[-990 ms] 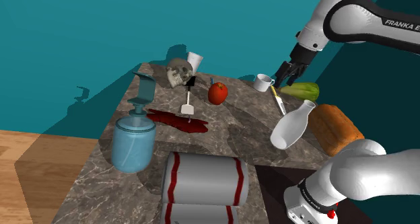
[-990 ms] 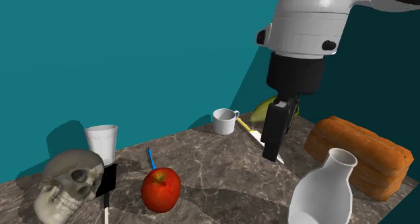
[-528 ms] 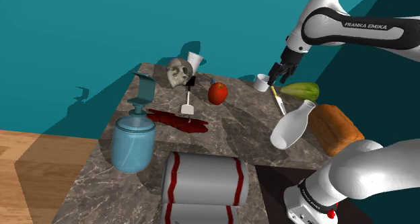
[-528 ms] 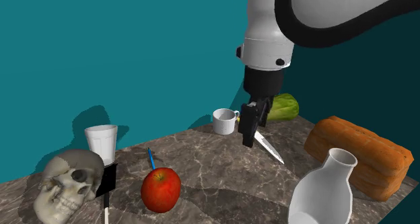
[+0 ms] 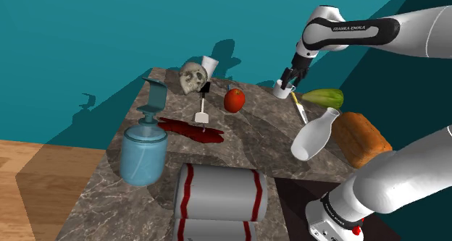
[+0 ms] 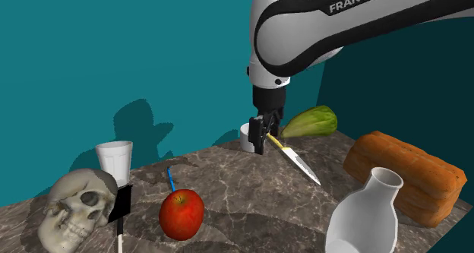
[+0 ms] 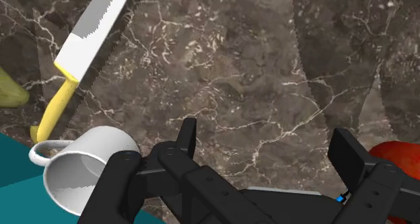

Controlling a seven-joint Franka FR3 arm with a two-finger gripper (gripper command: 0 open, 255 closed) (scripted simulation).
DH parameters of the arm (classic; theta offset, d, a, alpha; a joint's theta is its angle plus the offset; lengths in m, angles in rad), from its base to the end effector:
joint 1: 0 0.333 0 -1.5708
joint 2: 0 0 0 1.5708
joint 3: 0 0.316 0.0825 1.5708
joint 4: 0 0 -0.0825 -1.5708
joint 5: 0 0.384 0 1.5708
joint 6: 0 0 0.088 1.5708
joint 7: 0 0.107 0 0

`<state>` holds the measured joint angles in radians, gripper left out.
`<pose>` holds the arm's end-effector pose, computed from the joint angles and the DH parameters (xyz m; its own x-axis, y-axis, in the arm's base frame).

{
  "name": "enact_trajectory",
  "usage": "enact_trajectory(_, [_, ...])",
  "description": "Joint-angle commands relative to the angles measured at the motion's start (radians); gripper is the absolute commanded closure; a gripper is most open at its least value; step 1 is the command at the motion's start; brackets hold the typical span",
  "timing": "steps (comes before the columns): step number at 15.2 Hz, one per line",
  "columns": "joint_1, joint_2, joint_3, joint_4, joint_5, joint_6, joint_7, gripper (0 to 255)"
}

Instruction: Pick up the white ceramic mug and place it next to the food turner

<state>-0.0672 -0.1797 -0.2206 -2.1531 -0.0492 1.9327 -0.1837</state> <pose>0.4722 -0.1472 0.4713 0.9957 -0.0811 -0.0450 -0.0813 -0.9967 -0.0022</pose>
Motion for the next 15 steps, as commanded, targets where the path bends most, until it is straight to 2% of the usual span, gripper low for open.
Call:
enact_trajectory(1, [-0.010, 0.068, -0.018, 0.044, 0.000, 0.020, -0.031, 0])
enact_trajectory(8, [-0.051, 0.332, -0.058, 0.256, 0.030, 0.056, -0.128, 0])
enact_trajectory(15, [-0.118, 0.612, -0.071, 0.542, 0.072, 0.035, -0.209, 0])
